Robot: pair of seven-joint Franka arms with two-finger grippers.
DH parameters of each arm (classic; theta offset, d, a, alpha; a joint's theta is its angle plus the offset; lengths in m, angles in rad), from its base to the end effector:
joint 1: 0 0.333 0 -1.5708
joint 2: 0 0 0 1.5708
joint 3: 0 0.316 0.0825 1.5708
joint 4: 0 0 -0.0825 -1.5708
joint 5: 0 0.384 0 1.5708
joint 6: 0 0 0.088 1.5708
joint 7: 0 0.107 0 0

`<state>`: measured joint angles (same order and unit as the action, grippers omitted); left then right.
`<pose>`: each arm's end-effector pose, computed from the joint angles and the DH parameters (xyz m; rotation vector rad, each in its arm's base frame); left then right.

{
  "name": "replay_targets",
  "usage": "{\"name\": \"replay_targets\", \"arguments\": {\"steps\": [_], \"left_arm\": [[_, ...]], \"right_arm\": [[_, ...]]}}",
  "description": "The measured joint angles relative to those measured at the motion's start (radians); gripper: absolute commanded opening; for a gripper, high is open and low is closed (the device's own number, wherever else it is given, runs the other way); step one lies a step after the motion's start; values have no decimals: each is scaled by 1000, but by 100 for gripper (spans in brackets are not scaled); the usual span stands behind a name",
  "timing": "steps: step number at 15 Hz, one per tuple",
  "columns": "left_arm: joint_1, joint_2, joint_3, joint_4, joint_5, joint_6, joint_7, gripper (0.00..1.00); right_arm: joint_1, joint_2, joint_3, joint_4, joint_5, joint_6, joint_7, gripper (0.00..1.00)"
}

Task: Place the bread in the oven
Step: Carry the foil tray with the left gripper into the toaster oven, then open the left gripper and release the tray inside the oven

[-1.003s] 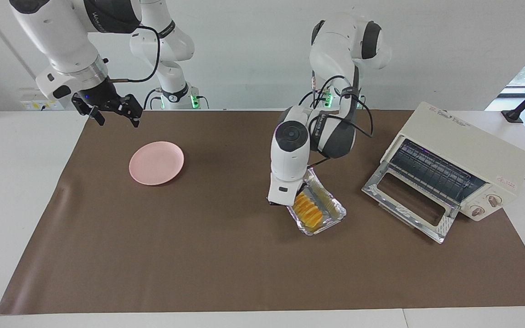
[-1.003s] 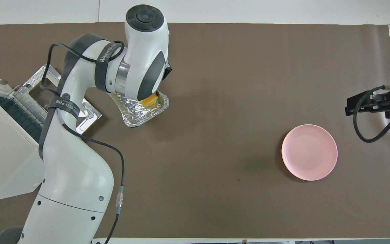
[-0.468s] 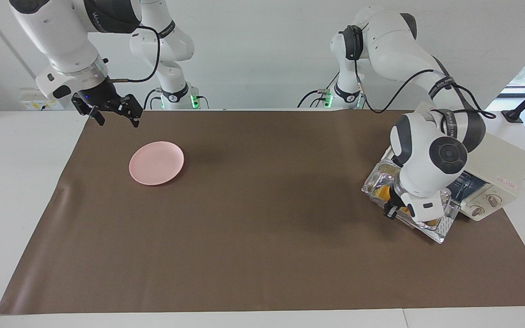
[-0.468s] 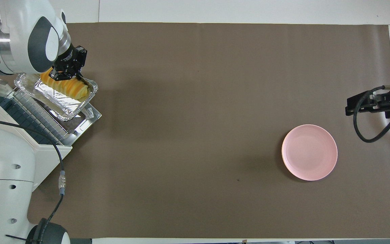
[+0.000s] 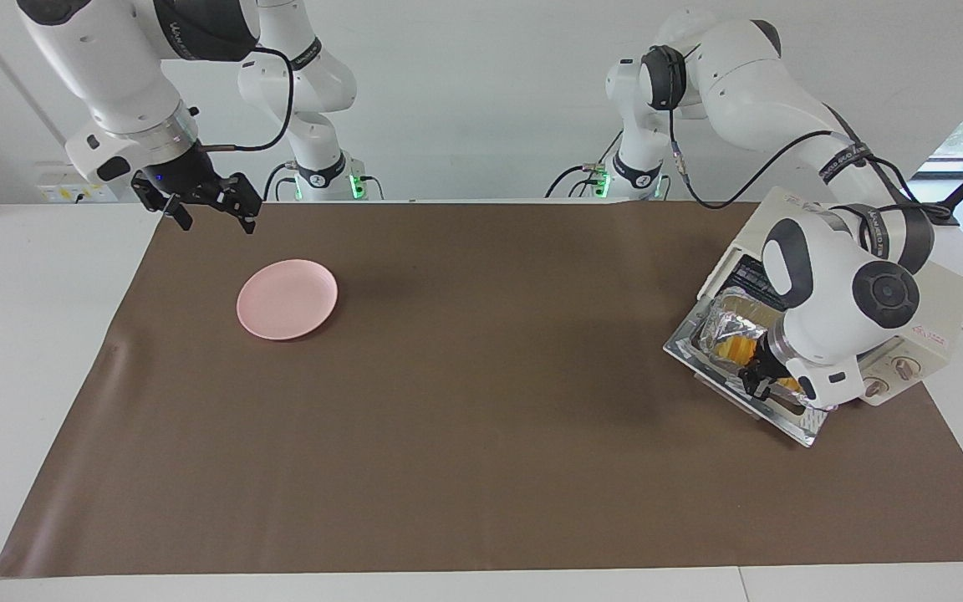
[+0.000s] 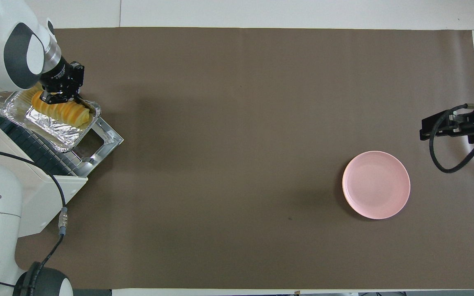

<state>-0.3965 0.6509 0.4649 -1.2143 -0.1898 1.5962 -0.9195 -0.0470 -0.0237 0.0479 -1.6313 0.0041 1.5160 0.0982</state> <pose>0.7013 -0.0530 0.4062 -2.6297 -1.3647 0.2206 0.5396 0.0012 0.6046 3.1330 -0.1526 -0.1439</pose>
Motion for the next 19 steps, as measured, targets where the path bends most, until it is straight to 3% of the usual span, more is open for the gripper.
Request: {"name": "replay_targets", "arguments": {"steps": [4, 9, 19], "left_arm": [[20, -35, 4, -51, 0, -1, 105, 0], [52, -149, 21, -182, 14, -1, 259, 0], [46, -208, 18, -342, 71, 93, 292, 0]], "right_arm": [[0, 0, 0, 0, 0, 0, 0, 100], [0, 0, 0, 0, 0, 0, 0, 100], [0, 0, 0, 0, 0, 0, 0, 100]]}}
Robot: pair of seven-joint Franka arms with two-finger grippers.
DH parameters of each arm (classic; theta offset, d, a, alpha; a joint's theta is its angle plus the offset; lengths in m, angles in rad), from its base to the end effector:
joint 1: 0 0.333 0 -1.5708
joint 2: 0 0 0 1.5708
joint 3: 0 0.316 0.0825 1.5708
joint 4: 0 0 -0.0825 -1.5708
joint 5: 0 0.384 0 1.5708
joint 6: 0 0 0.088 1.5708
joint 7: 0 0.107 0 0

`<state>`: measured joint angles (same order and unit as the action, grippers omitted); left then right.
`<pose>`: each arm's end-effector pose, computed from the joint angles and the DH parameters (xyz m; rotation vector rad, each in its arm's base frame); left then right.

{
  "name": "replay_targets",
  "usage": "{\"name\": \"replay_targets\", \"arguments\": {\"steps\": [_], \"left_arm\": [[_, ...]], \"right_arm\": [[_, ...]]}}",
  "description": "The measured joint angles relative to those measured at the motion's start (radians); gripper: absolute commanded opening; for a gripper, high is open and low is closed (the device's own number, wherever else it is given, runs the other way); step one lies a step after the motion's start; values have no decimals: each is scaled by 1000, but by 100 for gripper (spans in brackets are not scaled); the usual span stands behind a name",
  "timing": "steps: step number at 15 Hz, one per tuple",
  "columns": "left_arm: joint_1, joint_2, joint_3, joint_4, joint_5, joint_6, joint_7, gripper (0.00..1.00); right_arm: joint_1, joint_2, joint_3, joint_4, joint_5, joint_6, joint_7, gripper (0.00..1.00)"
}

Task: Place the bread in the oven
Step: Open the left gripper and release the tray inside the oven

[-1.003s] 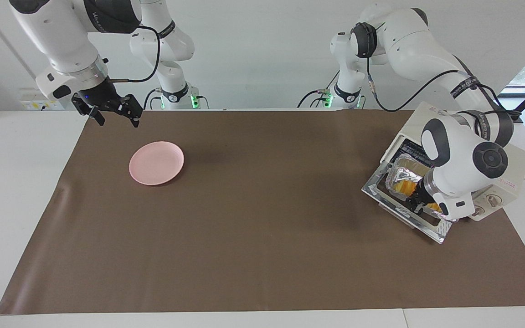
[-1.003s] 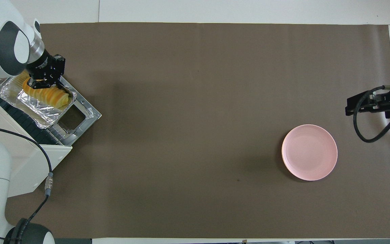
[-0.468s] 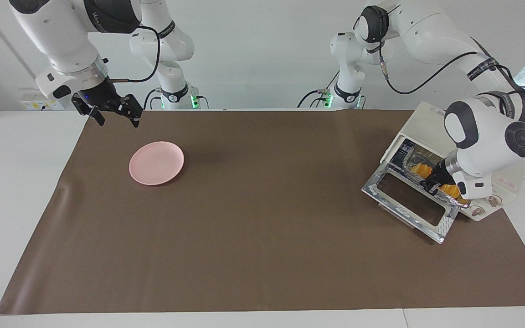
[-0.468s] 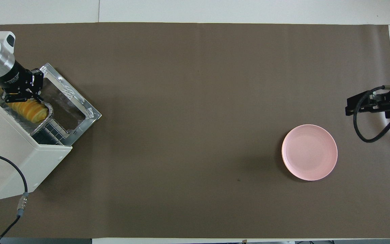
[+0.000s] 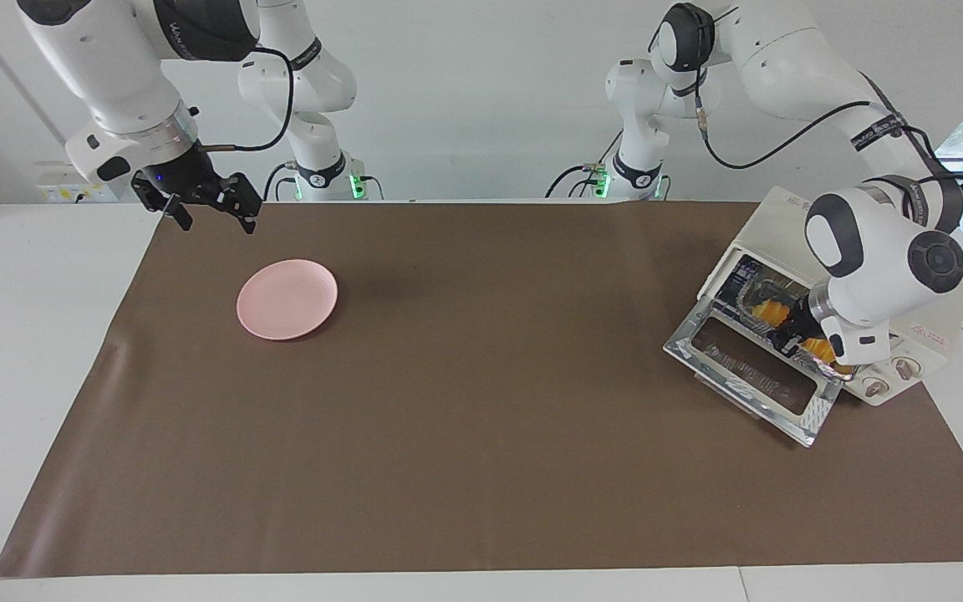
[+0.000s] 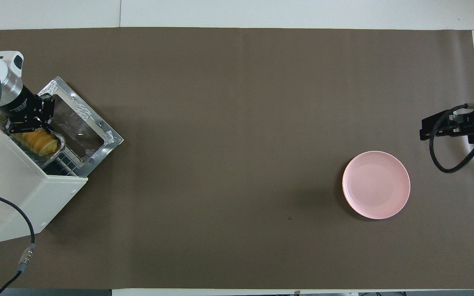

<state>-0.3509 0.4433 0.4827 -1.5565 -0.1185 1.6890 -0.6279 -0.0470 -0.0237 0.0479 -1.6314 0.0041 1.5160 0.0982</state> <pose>0.6421 0.0343 0.3957 -2.7514 -1.1236 0.3428 0.5396 0.0012 0.6045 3.1330 -0.1526 -0.1440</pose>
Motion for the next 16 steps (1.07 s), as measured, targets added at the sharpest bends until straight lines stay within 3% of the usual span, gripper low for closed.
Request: {"name": "replay_targets", "arguments": {"steps": [14, 15, 16], "left_arm": [[-12, -28, -3, -48, 55, 28, 0, 0], [-12, -28, -3, -49, 55, 28, 0, 27], [-12, -28, -3, -49, 55, 29, 2, 66]], "right_arm": [[0, 0, 0, 0, 0, 0, 0, 100], [0, 0, 0, 0, 0, 0, 0, 100], [0, 0, 0, 0, 0, 0, 0, 100]]}}
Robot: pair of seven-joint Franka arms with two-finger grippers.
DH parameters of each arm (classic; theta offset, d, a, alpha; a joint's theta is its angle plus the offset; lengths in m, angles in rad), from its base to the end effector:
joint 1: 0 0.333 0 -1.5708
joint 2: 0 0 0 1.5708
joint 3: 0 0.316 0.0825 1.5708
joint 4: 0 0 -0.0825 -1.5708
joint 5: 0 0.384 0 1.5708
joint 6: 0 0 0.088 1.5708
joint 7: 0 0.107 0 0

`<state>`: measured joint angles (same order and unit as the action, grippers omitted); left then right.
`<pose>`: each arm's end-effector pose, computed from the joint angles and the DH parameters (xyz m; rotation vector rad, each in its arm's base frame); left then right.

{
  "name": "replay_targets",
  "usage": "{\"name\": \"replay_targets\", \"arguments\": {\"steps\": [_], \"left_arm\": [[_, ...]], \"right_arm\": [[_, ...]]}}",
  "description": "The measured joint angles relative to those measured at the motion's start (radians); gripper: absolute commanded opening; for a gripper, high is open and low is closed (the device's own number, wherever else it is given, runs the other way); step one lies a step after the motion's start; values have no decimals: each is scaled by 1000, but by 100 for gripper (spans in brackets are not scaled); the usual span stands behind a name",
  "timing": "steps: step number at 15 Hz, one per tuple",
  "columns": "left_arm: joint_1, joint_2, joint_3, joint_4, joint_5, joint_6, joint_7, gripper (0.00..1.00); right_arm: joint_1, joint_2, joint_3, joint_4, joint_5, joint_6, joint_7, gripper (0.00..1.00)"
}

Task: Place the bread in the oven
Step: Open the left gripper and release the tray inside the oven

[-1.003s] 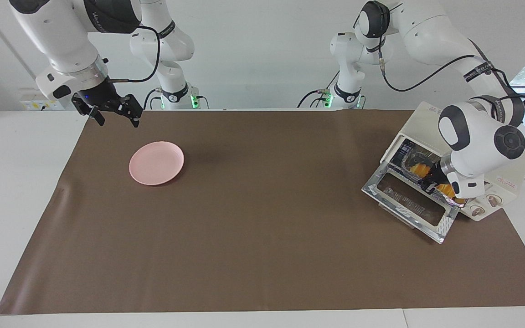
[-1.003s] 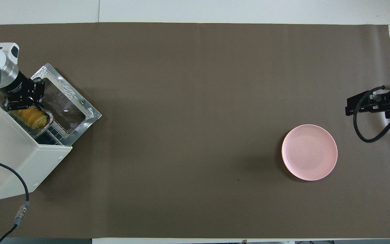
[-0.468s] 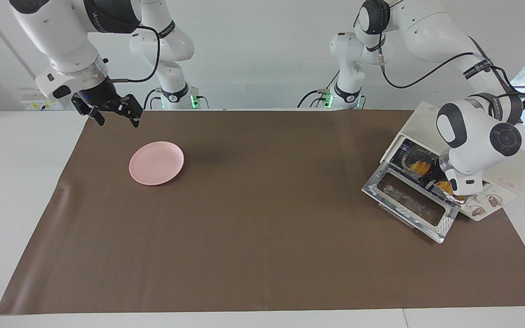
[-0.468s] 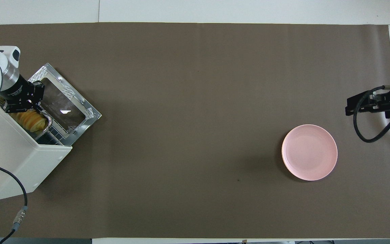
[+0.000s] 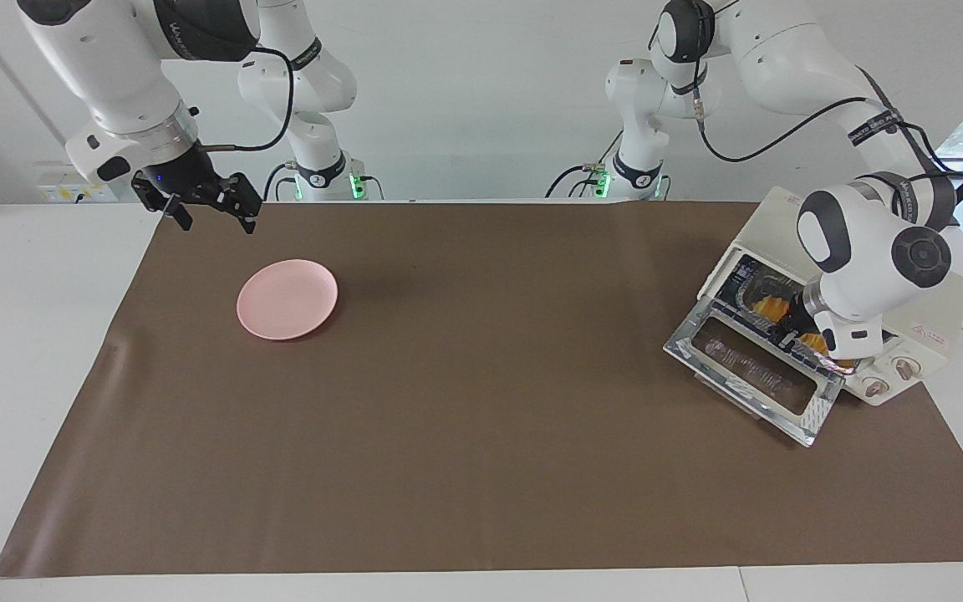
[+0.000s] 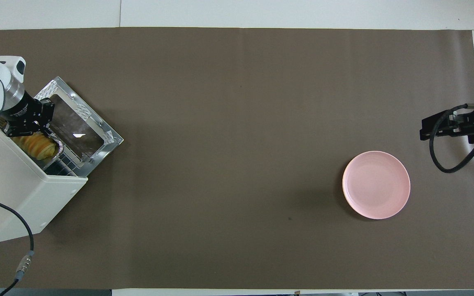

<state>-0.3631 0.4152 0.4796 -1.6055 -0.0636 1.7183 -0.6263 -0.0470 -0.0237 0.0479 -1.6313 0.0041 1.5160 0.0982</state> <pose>0.6341 0.0341 0.3928 -2.7318 -1.0743 0.3165 0.5396 0.0012 0.6046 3.1330 -0.1526 -0.1439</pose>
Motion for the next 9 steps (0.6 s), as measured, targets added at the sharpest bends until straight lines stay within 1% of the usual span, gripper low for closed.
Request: {"name": "replay_targets", "arguments": {"steps": [1, 9], "left_arm": [[0, 0, -1, -1, 0, 2, 3, 100], [-23, 0, -3, -5, 25, 23, 13, 100]], "right_arm": [[0, 0, 0, 0, 0, 0, 0, 100], [0, 0, 0, 0, 0, 0, 0, 100]]}}
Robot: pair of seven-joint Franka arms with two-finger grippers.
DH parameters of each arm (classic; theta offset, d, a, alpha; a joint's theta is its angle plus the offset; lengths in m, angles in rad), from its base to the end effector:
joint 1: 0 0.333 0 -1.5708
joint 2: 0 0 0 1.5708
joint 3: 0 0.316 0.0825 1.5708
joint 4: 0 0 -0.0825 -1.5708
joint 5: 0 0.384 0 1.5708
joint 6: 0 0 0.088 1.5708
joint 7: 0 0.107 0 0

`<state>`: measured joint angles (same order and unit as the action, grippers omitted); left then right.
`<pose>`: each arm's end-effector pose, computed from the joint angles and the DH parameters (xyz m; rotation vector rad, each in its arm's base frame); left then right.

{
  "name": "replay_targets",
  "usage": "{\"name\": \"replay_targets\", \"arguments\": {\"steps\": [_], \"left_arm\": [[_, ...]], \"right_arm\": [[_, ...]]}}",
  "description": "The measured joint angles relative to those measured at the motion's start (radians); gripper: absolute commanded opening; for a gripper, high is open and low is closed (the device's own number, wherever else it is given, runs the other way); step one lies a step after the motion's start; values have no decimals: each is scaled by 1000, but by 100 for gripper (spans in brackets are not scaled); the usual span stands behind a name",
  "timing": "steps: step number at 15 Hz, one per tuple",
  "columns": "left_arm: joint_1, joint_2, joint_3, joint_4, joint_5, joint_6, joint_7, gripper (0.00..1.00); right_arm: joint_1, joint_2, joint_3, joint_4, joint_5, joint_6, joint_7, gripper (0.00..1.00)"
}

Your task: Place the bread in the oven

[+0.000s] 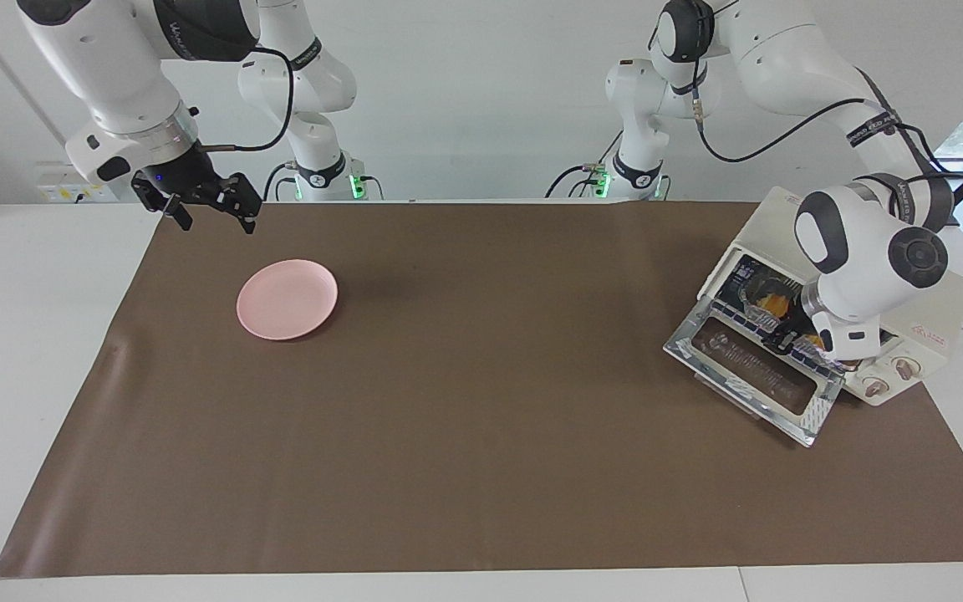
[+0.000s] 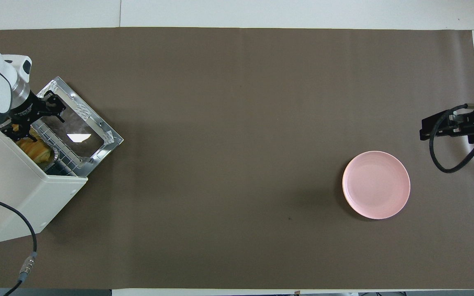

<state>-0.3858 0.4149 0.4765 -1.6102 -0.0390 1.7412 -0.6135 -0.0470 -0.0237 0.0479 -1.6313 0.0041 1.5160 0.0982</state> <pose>0.6365 0.0206 0.3922 -2.7420 -1.0054 0.2796 0.5396 0.0012 0.6046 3.1330 -0.1526 -0.1439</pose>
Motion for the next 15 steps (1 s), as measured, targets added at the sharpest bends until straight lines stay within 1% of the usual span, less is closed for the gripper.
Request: {"name": "replay_targets", "arguments": {"steps": [4, 8, 11, 13, 15], "left_arm": [[-22, -1, 0, 2, 14, 29, 1, 100], [-45, -8, 0, 21, 19, 32, 12, 100], [-71, -12, -1, 22, 66, 29, 20, 100], [-87, -13, -2, 23, 84, 20, 52, 100], [-101, -18, -2, 39, 85, -11, 136, 100]], "right_arm": [[0, 0, 0, 0, 0, 0, 0, 100], [0, 0, 0, 0, 0, 0, 0, 100], [0, 0, 0, 0, 0, 0, 0, 100], [0, 0, 0, 0, 0, 0, 0, 100], [0, 0, 0, 0, 0, 0, 0, 100]]}}
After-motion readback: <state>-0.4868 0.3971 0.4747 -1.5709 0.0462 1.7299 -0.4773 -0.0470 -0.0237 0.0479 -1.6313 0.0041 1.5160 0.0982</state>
